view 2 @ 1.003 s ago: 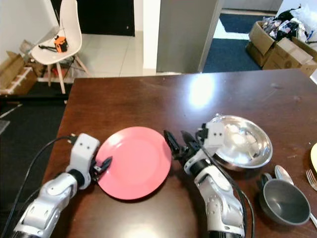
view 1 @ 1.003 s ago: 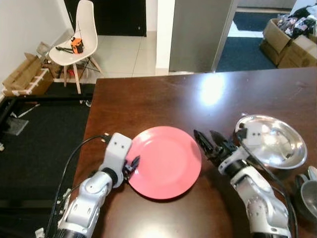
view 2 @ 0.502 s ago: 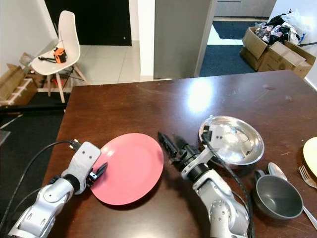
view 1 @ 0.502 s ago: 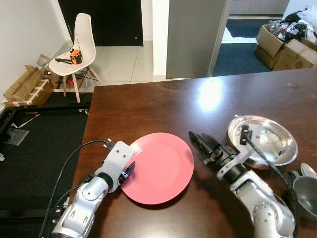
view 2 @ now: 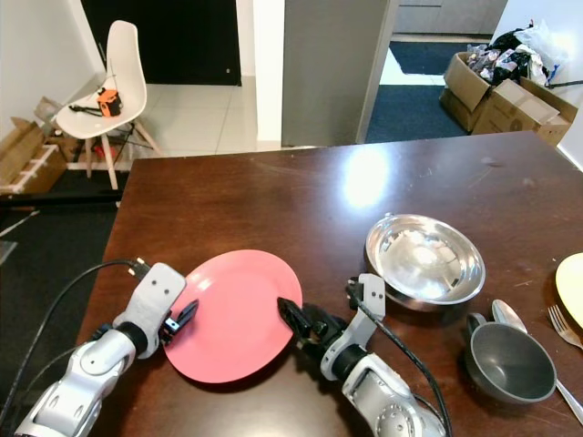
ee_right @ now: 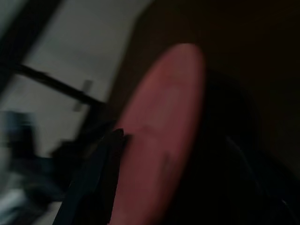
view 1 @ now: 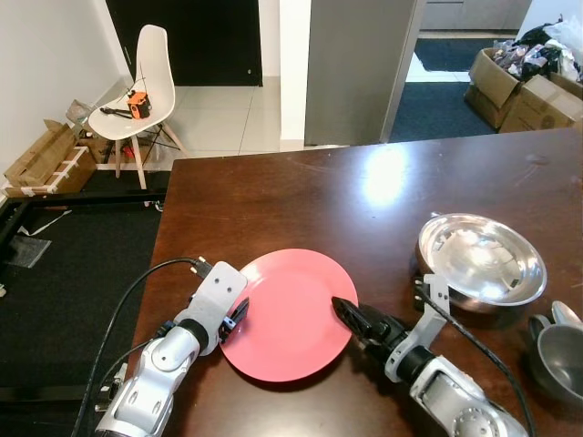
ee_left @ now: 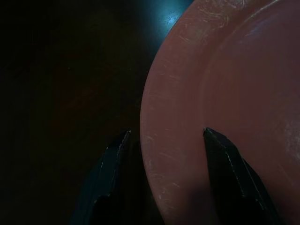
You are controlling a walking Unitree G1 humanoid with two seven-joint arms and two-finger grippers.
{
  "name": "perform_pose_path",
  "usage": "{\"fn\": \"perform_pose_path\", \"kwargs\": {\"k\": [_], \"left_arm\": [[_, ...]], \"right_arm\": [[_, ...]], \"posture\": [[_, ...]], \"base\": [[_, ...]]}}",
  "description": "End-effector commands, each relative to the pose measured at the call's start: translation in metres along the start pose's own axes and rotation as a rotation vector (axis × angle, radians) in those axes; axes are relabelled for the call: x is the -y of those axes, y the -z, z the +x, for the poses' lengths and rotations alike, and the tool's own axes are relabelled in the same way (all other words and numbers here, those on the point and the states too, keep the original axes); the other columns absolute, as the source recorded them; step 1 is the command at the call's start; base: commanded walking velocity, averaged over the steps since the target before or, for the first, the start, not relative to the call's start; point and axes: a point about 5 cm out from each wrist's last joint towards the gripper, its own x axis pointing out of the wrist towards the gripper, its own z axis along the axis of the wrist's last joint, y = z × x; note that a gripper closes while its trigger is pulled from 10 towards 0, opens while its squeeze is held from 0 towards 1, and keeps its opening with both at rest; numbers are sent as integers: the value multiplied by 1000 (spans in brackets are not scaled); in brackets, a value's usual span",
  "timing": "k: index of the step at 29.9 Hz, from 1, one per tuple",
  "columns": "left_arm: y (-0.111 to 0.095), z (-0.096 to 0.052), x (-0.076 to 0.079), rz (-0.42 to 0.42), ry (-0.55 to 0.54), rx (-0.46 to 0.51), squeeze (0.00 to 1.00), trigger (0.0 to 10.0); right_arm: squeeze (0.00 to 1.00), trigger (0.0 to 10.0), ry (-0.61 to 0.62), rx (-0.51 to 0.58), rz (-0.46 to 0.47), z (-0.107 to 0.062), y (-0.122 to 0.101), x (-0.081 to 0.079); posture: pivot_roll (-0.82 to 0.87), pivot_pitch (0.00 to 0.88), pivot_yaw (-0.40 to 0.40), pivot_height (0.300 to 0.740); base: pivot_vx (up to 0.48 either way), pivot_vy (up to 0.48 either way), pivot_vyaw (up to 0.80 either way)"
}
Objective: Setting the table
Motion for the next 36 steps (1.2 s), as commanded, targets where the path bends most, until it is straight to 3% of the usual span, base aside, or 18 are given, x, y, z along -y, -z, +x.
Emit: {"fn": "perform_pose_path", "kwargs": {"k": [1,6,7,8,9,11,12,13,31,36], "left_arm": [[25,-5,7,-3,29,-111,0,10000],[24,-5,6,-2,23,-108,0,10000],[24,-5,5,-3,21,-107,0,10000],[24,-5,5,-3,20,-107,0,10000],[24,-5,5,-3,19,-107,0,10000],[25,-5,4,-5,16,-106,0,10000],[25,-5,4,-5,16,-106,0,10000],[25,-5,5,-5,16,-106,0,10000],[18,-2,5,-16,14,-79,0,10000],[-8,-2,-5,-46,-13,38,0,10000]], "right_arm": [[0,10000,-77,-29,61,5,6,-5],[0,10000,-127,-49,133,11,10,-8],[0,8235,-145,-62,157,13,13,-9],[0,5216,-158,-76,177,15,16,-10],[0,5216,-165,-85,186,17,19,-11],[0,1255,-163,-98,201,20,22,-10],[0,1255,-163,-98,201,20,22,-10],[0,0,-160,-100,202,21,23,-10],[0,0,-157,-109,186,23,22,-9],[0,0,-180,-54,155,23,10,-16]], "posture": [[26,45,105,740],[33,41,103,740],[36,39,101,740],[39,38,100,740],[39,38,100,740],[41,37,100,740],[41,37,100,740],[41,37,100,740],[35,39,101,740],[32,37,100,740]], "base": [[0,0,0],[0,0,0],[0,0,0],[0,0,0],[0,0,0],[0,0,0],[0,0,0],[0,0,0],[0,0,0],[0,0,0]]}}
